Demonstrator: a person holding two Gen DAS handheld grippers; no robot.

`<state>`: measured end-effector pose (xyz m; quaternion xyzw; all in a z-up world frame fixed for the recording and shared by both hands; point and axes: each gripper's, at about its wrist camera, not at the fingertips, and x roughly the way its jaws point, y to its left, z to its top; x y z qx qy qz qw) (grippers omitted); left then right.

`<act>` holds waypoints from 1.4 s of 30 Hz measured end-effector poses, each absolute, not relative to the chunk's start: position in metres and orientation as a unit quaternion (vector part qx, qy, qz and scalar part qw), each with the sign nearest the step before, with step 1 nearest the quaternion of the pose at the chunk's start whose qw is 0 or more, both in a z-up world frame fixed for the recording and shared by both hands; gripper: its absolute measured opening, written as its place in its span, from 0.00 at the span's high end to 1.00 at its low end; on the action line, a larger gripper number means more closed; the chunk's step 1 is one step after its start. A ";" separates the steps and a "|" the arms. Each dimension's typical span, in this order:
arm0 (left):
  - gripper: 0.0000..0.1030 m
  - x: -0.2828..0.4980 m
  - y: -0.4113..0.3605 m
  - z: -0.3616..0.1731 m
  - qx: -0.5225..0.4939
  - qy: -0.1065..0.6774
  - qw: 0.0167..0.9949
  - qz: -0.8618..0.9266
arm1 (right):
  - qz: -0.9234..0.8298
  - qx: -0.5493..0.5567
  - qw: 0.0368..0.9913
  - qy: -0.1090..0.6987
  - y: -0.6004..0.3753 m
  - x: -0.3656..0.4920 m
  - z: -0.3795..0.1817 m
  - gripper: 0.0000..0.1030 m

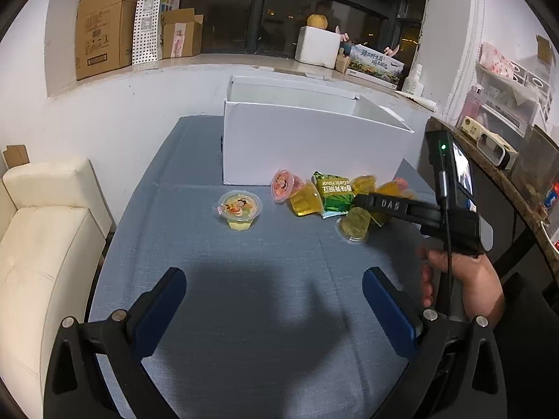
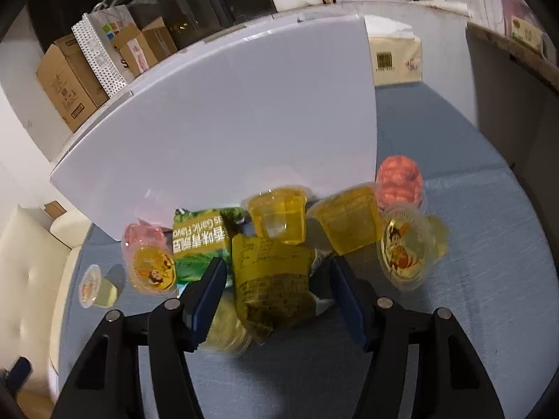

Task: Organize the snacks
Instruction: 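Grasp the yellow-and-green snack pouch from the table with the right gripper, then grasp the cartoon-lid jelly cup with the left gripper while the right holds the pouch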

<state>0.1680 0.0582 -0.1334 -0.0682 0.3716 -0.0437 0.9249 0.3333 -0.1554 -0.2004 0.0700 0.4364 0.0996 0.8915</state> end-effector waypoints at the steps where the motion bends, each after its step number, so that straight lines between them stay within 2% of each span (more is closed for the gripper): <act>1: 0.00 0.169 0.058 -0.134 -0.067 0.372 0.925 -0.045 | 0.097 0.063 0.893 0.435 -0.154 0.332 -0.201 0.43; 3: 0.00 0.170 0.057 -0.135 -0.063 0.372 0.925 -0.043 | 0.104 0.081 0.891 0.435 -0.158 0.331 -0.202 0.47; 12: 0.00 0.173 0.058 -0.139 -0.063 0.377 0.923 -0.040 | 0.094 0.058 0.908 0.404 -0.170 0.303 -0.188 0.48; 21: 0.00 0.189 0.059 -0.140 -0.049 0.373 0.926 -0.021 | 0.107 0.012 0.936 0.335 -0.180 0.258 -0.129 0.48; 29: 0.00 0.233 0.058 -0.150 -0.017 0.384 0.923 -0.011 | 0.122 0.008 0.939 0.320 -0.195 0.225 -0.113 0.48; 39: 0.01 0.298 0.074 -0.183 -0.033 0.427 0.904 -0.008 | 0.121 -0.001 0.939 0.321 -0.199 0.211 -0.112 0.48; 40: 0.02 0.302 0.075 -0.186 -0.038 0.431 0.901 -0.009 | 0.122 -0.001 0.939 0.323 -0.199 0.211 -0.113 0.48; 42: 0.24 0.306 0.079 -0.191 -0.047 0.440 0.897 -0.010 | 0.122 -0.002 0.939 0.323 -0.198 0.211 -0.114 0.48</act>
